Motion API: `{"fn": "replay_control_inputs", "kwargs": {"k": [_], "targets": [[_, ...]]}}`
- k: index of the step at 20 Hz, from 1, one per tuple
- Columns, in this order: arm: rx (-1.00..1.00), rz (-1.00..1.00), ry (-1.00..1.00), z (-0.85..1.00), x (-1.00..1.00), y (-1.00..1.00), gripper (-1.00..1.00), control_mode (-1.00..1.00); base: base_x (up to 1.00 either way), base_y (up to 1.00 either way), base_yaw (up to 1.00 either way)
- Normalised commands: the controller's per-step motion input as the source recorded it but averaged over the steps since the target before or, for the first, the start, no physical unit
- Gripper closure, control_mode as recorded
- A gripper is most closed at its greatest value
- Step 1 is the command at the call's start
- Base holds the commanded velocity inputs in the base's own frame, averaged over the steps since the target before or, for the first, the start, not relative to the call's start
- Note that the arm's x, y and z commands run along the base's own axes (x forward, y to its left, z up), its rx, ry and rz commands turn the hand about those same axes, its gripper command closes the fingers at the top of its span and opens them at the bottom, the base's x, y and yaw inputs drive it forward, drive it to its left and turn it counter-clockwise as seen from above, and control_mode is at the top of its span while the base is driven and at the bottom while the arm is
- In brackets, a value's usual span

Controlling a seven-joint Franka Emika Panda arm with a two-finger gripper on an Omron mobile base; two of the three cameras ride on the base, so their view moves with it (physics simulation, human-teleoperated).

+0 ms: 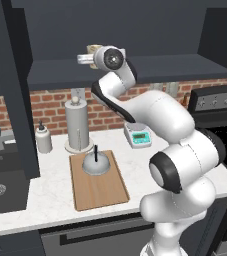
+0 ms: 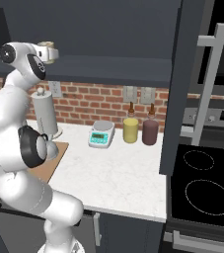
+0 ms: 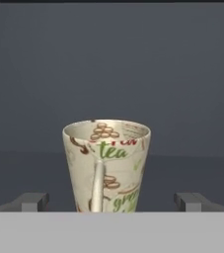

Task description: Pick the kettle from the counter and place it on the tray. Then pick the mug from the cabinet and place it on the tray. Then close the cabinet doors.

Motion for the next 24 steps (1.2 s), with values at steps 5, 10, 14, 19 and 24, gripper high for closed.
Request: {"fn": "replay_control_inputs", "kwargs": {"k": [5, 10, 14, 19, 24], "targets": [[0.00, 0.00, 0.00, -0.09, 0.14, 0.02, -1.00, -1.00, 0.00, 0.00, 0.00], [0.00, 0.00, 0.00, -0.09, 0.07, 0.01, 1.00, -1.00, 0.00, 0.00, 0.00], [0.00, 0.00, 0.00, 0.00, 0.00, 0.00, 1.00, -1.00, 0.00, 0.00, 0.00], [0.00, 0.00, 0.00, -0.01, 0.00, 0.00, 1.00, -1.00, 0.00, 0.00, 0.00], [0.00, 0.00, 0.02, -0.06, 0.00, 0.00, 1.00, -1.00, 0.00, 0.00, 0.00]]}}
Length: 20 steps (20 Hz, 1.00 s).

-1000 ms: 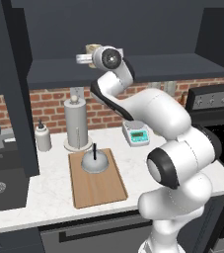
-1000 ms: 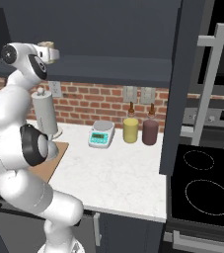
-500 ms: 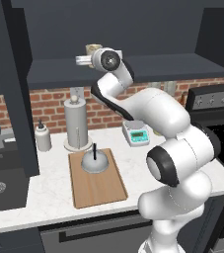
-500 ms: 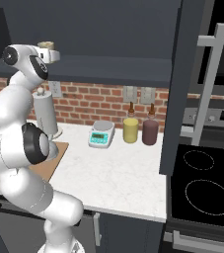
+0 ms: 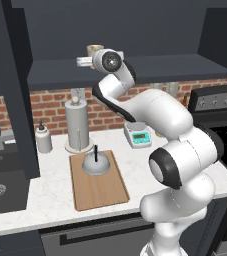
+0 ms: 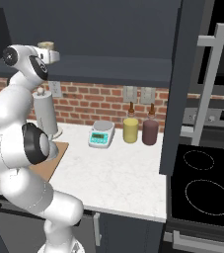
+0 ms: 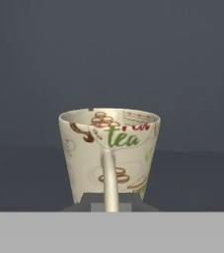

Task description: Pick the kettle from the counter and place it on the tray. Then pick the mug from the cabinet and place it on the tray. Then close the cabinet doors.

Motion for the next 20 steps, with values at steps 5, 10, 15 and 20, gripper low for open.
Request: {"fn": "replay_control_inputs", "kwargs": {"k": [5, 10, 15, 20], "targets": [[0.00, 0.00, 0.01, -0.01, 0.00, 0.00, 1.00, -1.00, 0.00, 0.00, 0.00], [0.00, 0.00, 0.00, 0.00, -0.02, 0.00, 1.00, -1.00, 0.00, 0.00, 0.00], [0.00, 0.00, 0.01, 0.00, 0.00, 0.00, 1.00, -1.00, 0.00, 0.00, 0.00], [0.00, 0.00, 0.00, -0.01, -0.14, 0.00, 1.00, -1.00, 0.00, 0.00, 0.00]]}}
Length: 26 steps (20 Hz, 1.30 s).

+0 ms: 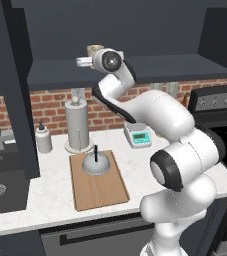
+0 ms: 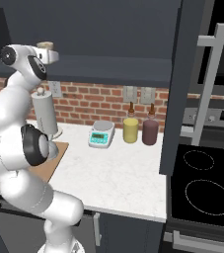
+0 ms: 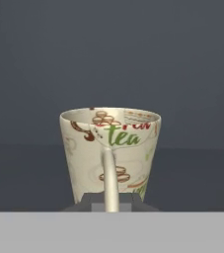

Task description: Pick the kettle from the counter and place it on the tray. Then pick the mug from the cabinet and place it on the tray. Then close the cabinet doors.

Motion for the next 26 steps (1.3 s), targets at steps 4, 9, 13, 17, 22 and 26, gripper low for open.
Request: {"fn": "replay_control_inputs", "kwargs": {"k": [4, 9, 13, 17, 22, 26], "targets": [[0.06, 0.01, -0.08, 0.00, -0.80, 0.00, 1.00, -1.00, 0.00, 0.00, 0.00], [0.05, 0.05, -0.04, 0.09, -0.97, 0.00, 1.00, -1.00, 0.00, 0.00, 0.00], [0.01, 0.13, 0.00, 0.35, -0.79, -0.08, 1.00, -1.00, 0.00, 0.00, 0.00], [0.00, 0.19, 0.00, 0.56, -0.59, -0.28, 1.00, -1.00, 0.00, 0.00, 0.00], [0.00, 0.22, 0.00, 0.47, -0.49, -0.29, 1.00, -1.00, 0.00, 0.00, 0.00], [-0.01, 0.29, 0.01, 0.06, -0.51, -0.27, 1.00, -1.00, 0.00, 0.00, 0.00]]}}
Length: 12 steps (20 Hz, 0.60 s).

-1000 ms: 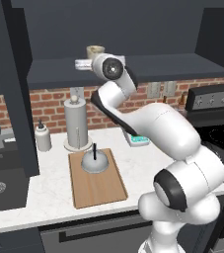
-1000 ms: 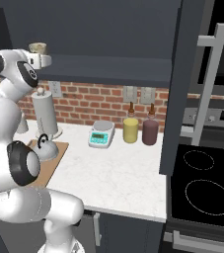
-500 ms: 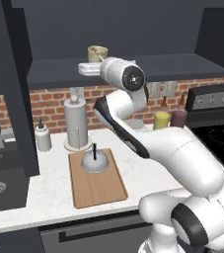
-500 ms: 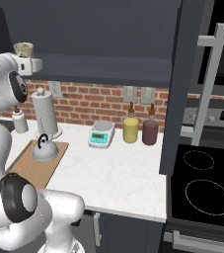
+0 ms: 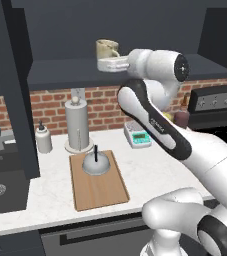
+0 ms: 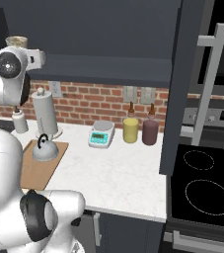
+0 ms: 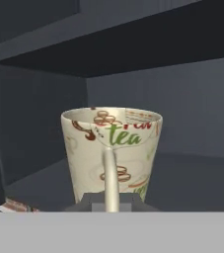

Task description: Pick the kettle from the counter and place it on the tray. Then pick the mug from the cabinet and place it on the tray. Then close the cabinet doors.

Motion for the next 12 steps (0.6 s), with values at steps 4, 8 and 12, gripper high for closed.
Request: {"fn": "replay_control_inputs", "kwargs": {"k": [4, 8, 12], "targets": [[-0.06, 0.33, 0.00, -0.11, -0.67, -0.25, 1.00, -1.00, 0.00, 0.00, 0.00], [-0.03, 0.30, 0.00, -0.30, -0.88, -0.17, 1.00, -1.00, 0.00, 0.00, 0.00], [-0.06, 0.29, 0.00, -0.46, -0.80, -0.02, 1.00, -1.00, 0.00, 0.00, 0.00]]}}
